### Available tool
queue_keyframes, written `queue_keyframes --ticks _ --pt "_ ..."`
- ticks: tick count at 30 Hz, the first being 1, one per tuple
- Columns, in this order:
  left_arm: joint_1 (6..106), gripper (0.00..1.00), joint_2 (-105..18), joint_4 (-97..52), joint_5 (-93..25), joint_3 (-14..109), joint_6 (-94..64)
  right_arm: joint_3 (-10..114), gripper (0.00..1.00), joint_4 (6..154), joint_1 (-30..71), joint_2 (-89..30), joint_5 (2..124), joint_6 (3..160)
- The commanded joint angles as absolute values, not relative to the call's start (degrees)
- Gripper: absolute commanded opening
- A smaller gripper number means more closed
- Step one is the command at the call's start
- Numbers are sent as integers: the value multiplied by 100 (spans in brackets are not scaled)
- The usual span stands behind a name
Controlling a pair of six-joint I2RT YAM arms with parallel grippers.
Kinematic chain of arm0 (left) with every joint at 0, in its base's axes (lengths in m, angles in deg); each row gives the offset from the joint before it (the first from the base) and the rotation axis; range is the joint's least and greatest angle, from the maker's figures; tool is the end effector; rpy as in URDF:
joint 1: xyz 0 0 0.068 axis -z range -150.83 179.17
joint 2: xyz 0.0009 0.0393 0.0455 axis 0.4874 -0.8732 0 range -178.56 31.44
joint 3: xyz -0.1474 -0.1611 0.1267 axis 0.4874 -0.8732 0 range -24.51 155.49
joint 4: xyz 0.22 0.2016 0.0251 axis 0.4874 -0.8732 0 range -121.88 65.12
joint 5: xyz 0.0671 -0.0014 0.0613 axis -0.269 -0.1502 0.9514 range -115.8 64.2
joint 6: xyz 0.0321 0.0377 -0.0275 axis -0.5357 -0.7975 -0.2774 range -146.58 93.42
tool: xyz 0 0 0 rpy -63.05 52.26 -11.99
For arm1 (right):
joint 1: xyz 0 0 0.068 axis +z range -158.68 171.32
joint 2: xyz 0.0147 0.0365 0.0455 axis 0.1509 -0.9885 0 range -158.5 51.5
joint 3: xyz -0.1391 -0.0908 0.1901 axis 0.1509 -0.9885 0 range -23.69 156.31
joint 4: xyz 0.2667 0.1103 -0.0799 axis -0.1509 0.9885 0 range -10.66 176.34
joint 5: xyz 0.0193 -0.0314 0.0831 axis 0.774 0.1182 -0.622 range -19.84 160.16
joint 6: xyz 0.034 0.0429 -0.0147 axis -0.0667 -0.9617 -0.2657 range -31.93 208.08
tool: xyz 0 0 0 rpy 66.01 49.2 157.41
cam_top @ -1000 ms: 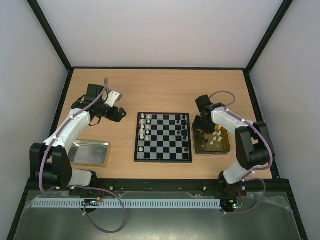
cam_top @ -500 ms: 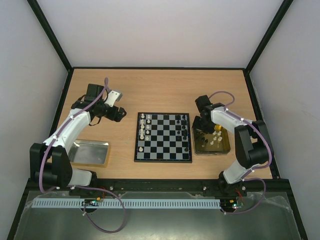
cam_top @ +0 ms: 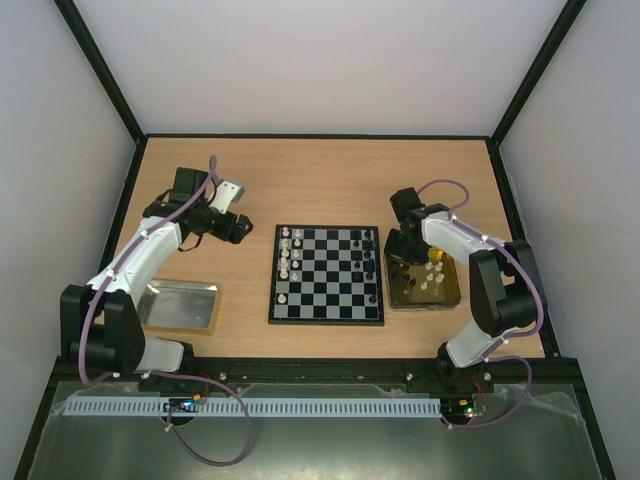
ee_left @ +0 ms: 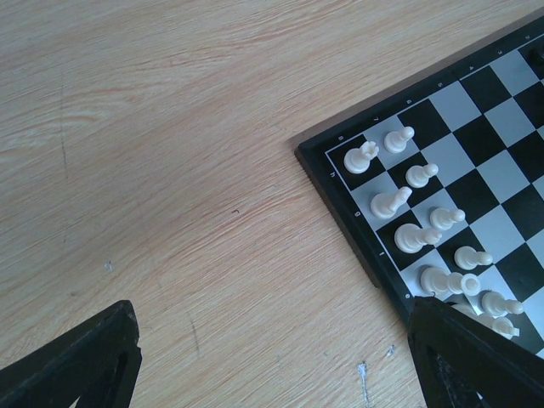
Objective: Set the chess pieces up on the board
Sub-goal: Pick up the chess piece from the storage box.
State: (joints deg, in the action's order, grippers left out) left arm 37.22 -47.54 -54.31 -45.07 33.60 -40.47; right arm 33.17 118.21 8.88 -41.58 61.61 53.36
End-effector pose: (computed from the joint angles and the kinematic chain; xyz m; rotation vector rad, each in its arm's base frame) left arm 0.3274 -0.0596 0.2206 0.6038 2.3389 -0.3644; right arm 0.3107 0.1045 0.1267 0.4117 2.9224 0.3681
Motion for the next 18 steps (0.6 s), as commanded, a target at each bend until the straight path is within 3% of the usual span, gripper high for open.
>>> queue_keyframes --ticks 1,18 --pt "3699 86 -4809 -5397 -4505 3298 -4037 3501 11 11943 863 -4206 6308 5388" --pt "3699 86 -4793 -5388 -4505 3288 -4037 3840 7 12526 868 -3628 6586 5362"
